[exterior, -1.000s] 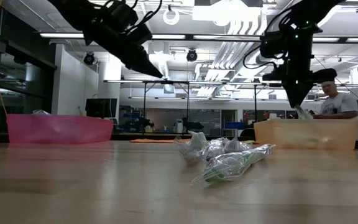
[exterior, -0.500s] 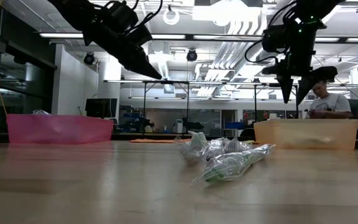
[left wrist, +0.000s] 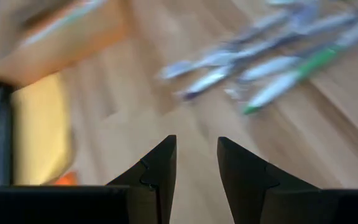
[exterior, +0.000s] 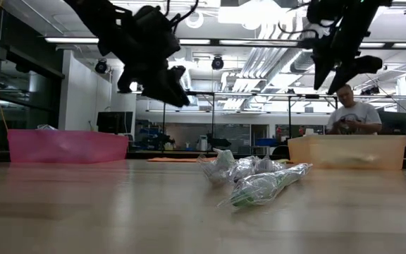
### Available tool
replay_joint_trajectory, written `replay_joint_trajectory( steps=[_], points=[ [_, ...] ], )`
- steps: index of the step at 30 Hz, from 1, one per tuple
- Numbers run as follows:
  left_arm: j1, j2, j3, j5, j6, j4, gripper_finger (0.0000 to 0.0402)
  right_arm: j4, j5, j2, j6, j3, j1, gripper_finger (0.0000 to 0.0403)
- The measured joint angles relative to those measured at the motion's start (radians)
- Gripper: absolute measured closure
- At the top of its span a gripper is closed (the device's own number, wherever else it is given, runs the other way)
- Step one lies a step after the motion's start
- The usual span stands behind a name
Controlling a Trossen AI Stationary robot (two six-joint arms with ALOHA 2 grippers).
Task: Pick & Place Toothbrushes
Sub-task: Put the green toothbrush into the orange bin
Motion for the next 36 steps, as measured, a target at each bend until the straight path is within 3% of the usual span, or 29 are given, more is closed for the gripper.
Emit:
replay_joint_trajectory(
  steps=[12, 16, 20, 26, 36],
  points=[
    [-0.211, 0.159, 0.003, -0.047, 0.243, 0.065, 0.0288, -0.001, 0.001, -0.084, 0.046, 0.000, 0.193, 0.0222],
    [-0.262, 0.228, 0.070, -0.090, 0.287, 0.050, 0.0285, -0.002, 0.001, -0.084, 0.051, 0.000, 0.234, 0.0222],
    [-0.290, 0.326, 0.208, -0.135, 0.338, -0.079, 0.0260, -0.002, 0.002, -0.083, 0.057, 0.000, 0.269, 0.0222],
    [-0.292, 0.477, 0.393, -0.154, 0.479, -0.400, 0.0240, -0.009, 0.015, -0.083, 0.077, 0.000, 0.308, 0.0222],
    [-0.292, 0.524, 0.483, -0.202, 0.494, -0.436, 0.0240, -0.010, 0.028, -0.083, 0.109, 0.000, 0.366, 0.0222]
  ],
)
